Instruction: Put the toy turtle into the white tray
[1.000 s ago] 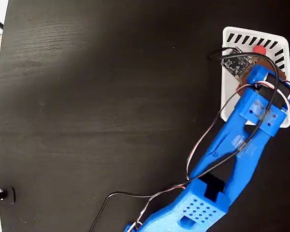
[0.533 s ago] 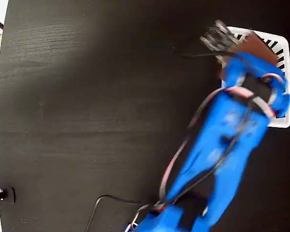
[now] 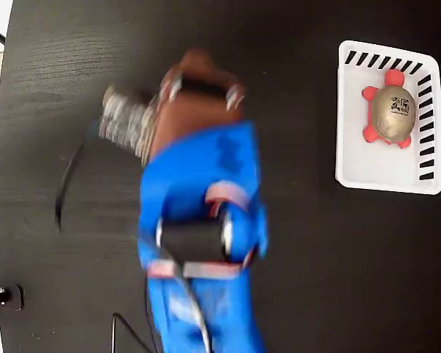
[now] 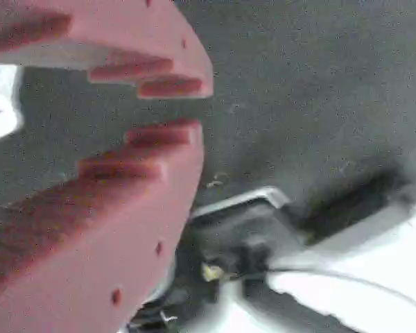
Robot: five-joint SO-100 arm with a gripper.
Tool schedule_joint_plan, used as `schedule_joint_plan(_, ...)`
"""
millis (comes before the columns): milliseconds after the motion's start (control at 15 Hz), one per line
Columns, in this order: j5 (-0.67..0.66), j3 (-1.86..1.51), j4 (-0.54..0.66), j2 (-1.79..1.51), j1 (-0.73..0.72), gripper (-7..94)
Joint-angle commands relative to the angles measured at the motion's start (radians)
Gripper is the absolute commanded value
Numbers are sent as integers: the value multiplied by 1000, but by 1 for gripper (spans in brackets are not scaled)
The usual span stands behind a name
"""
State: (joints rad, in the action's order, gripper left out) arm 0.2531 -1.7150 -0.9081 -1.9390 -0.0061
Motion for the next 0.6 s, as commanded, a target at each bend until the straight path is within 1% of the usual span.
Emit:
schedule_joint_plan(0, -75, -388, 140, -341, -48, 0)
schedule_joint_plan(67, -109, -541, 186, -443, -44, 0)
schedule_joint_plan(133, -130, -678, 204, -532, -37, 0)
schedule_joint_plan(267, -161, -917, 212, -693, -21, 0)
schedule_joint_plan(400, -179, -1068, 184, -824, -9, 0)
schedule_joint_plan(533, -186, -1144, 103, -937, -12, 0)
